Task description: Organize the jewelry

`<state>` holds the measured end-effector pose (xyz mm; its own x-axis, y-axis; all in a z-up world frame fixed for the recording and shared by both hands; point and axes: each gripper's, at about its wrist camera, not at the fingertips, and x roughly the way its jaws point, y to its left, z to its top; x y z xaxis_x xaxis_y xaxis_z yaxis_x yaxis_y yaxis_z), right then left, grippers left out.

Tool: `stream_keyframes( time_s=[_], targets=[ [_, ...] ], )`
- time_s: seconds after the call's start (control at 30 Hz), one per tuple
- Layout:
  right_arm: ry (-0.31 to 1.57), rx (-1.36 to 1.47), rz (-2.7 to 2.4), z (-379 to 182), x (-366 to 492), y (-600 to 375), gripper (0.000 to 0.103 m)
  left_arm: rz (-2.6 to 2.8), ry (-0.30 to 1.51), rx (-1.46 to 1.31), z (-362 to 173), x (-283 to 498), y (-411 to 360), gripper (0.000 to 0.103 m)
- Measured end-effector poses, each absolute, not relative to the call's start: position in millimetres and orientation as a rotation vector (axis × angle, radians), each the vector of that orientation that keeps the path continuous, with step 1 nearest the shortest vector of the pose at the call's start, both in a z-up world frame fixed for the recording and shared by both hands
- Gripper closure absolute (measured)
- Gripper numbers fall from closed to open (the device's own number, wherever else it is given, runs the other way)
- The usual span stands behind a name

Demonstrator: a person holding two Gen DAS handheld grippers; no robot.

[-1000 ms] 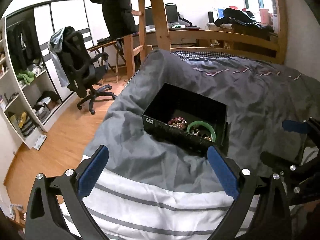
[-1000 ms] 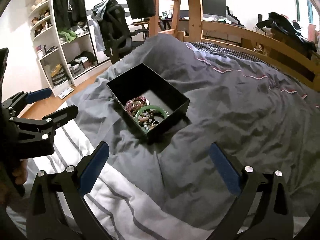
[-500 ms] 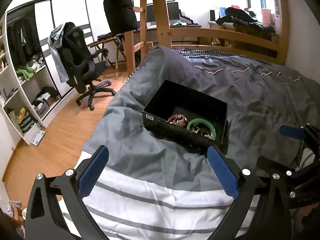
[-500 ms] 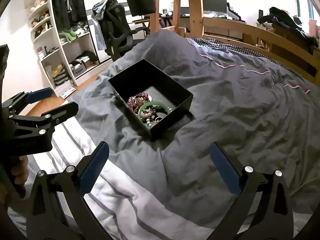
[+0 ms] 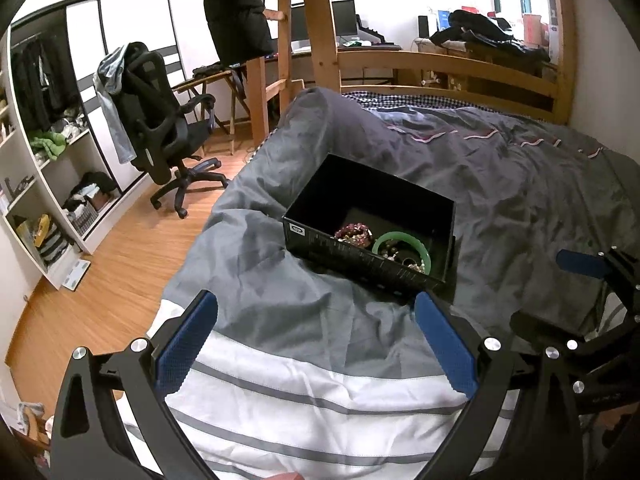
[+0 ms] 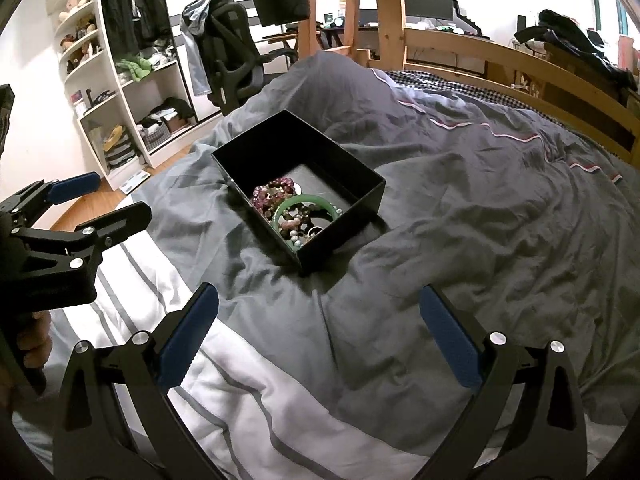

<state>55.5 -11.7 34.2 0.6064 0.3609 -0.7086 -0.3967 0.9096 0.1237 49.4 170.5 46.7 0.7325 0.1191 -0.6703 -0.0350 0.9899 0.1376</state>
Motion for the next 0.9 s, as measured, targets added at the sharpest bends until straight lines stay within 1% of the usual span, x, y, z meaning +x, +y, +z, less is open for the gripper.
stream_keyframes(
  time_s=[0.9],
  targets=[
    [0.812,-0.044,0.438,31.6,55.7,-12.2,0.004,0.073,0.752,0.129,45.6,47.4,165.0,0.006]
  ],
)
